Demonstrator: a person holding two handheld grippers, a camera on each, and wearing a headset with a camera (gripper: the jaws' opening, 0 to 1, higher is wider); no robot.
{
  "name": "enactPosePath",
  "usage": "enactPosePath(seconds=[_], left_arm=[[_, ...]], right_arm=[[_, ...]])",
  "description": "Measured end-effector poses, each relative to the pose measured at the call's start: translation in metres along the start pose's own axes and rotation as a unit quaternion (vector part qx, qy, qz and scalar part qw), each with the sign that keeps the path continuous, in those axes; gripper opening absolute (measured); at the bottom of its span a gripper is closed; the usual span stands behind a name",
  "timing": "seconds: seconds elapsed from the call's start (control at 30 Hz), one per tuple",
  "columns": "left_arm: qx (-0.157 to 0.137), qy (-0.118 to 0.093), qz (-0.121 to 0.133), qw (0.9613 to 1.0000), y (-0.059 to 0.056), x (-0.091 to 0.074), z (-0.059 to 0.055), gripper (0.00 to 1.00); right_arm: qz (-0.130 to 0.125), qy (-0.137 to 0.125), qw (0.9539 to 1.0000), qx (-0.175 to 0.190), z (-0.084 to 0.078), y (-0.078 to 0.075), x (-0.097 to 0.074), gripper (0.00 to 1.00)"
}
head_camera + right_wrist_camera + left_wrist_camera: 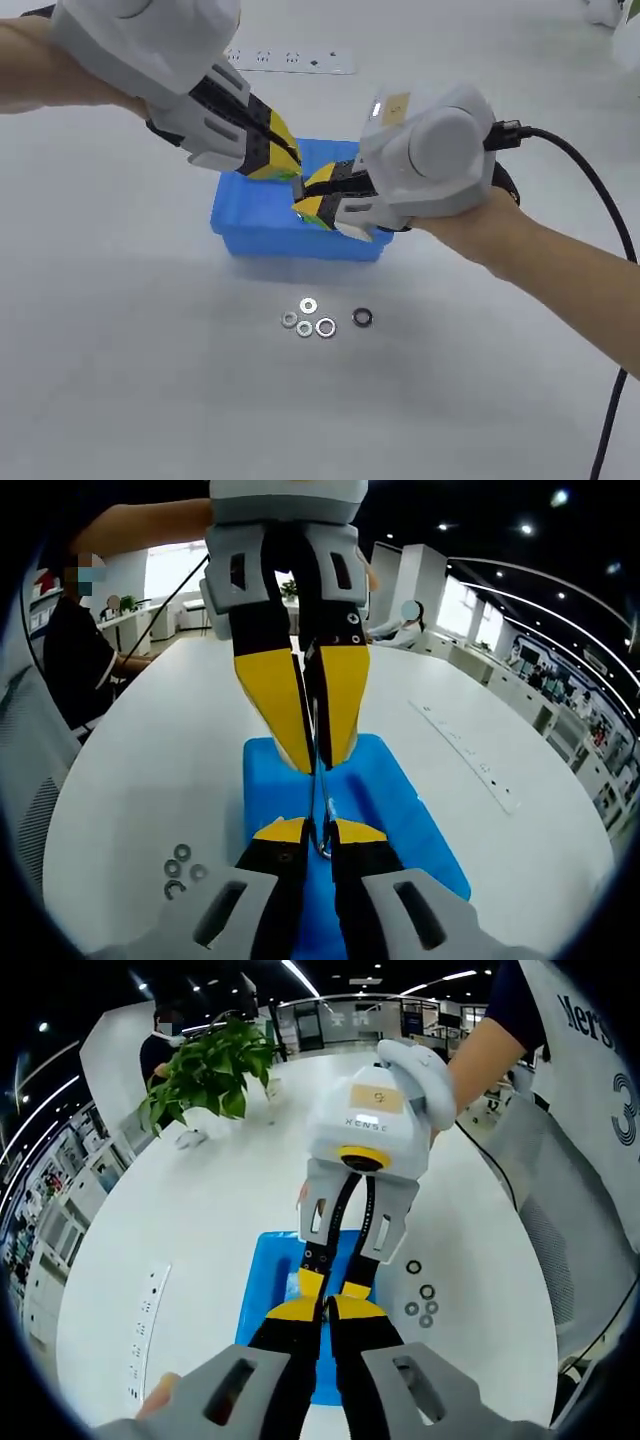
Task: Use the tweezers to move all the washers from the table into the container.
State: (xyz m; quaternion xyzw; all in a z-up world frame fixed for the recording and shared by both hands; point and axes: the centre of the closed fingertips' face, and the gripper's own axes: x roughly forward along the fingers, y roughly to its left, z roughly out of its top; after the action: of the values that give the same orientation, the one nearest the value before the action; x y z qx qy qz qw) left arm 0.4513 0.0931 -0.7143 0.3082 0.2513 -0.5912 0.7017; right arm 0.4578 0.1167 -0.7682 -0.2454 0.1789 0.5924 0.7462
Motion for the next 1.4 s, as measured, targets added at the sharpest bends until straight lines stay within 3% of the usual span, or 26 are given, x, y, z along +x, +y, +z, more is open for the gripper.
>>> enactPosePath(seconds=[0.4,0.6,0.9,1.13,1.4], left_arm=[[0.000,0.003,-0.002,1.0000,0.000,0.003,-0.001,0.06],[0.002,0.003,-0.004,1.0000,-0.002,0.003,0.000,0.06],[0.004,0.002,-0.004,1.0000,-0.004,0.000,0.001,0.06],[0.011,-0.006,0.007,0.9999,-0.003,-0.008,0.009,0.07],[0.021,-0.008,0.007,0.9997,-0.007,-0.018,0.015,0.07]], right_arm=[[0.001,0.004,1.0000,0.005,-0.004,-0.004,0.002,0.12],[0.014,-0.002,0.9999,0.000,0.001,0.000,0.003,0.12],[0.014,-0.005,0.9998,-0.010,0.005,-0.002,0.002,0.09],[0.005,-0.011,0.9999,-0.012,0.013,-0.004,-0.005,0.07],[0.011,-0.012,0.9996,-0.022,0.020,0.000,-0.005,0.07]])
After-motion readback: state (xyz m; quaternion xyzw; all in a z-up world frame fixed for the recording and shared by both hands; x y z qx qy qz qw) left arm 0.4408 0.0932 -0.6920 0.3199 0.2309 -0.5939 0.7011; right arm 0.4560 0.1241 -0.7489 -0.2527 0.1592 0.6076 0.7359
